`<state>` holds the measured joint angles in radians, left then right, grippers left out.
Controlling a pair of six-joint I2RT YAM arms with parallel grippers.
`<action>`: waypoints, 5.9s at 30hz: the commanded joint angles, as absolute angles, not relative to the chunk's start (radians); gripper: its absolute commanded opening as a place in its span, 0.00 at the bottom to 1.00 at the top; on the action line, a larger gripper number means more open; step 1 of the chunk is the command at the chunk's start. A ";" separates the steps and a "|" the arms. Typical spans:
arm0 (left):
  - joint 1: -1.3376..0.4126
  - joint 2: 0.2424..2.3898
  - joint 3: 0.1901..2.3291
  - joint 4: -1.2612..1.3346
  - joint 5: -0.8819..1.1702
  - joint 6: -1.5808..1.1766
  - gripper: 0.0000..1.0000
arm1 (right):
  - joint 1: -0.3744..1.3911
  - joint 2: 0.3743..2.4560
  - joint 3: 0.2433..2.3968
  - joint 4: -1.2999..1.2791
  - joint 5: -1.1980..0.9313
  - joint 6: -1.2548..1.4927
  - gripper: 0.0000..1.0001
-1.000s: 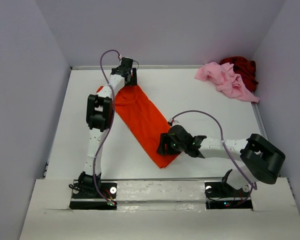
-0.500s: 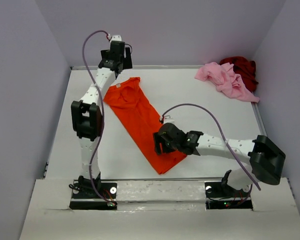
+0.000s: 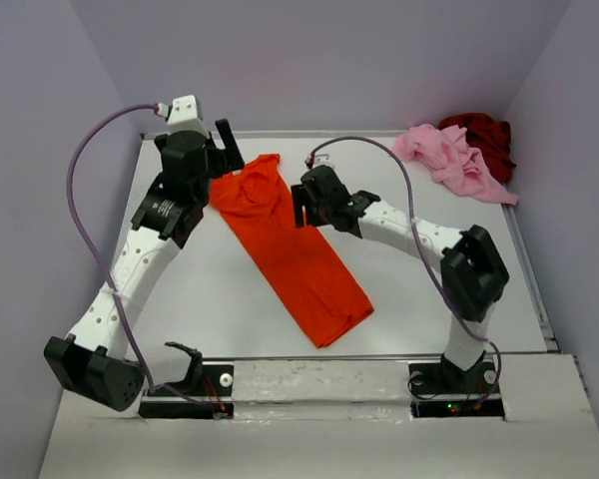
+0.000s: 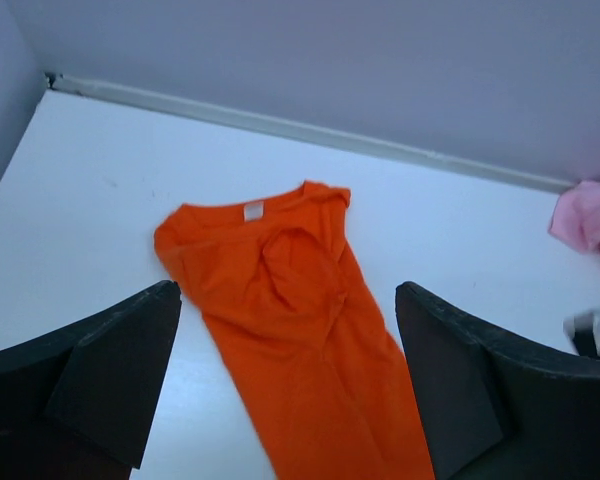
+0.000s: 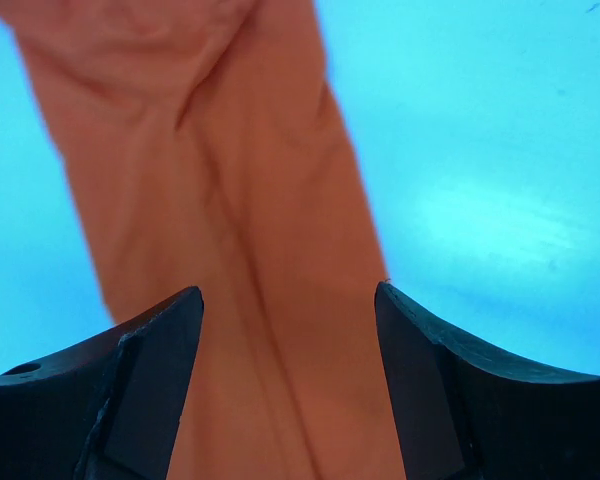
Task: Fold and stack the t-shirts
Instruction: Fold the tshirt
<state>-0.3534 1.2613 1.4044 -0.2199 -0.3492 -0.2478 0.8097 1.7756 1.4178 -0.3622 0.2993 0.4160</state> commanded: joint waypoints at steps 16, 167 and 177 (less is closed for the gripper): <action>-0.430 1.198 1.110 -0.205 -0.276 -0.377 0.99 | 0.687 2.000 1.640 -0.339 0.207 0.305 0.74; -0.724 1.217 0.469 0.043 0.167 -0.828 0.98 | 0.495 1.246 0.491 -0.104 -0.129 0.741 0.70; -0.744 1.198 0.405 0.035 0.167 -0.870 0.98 | 0.495 1.301 0.485 -0.029 -0.166 0.759 0.68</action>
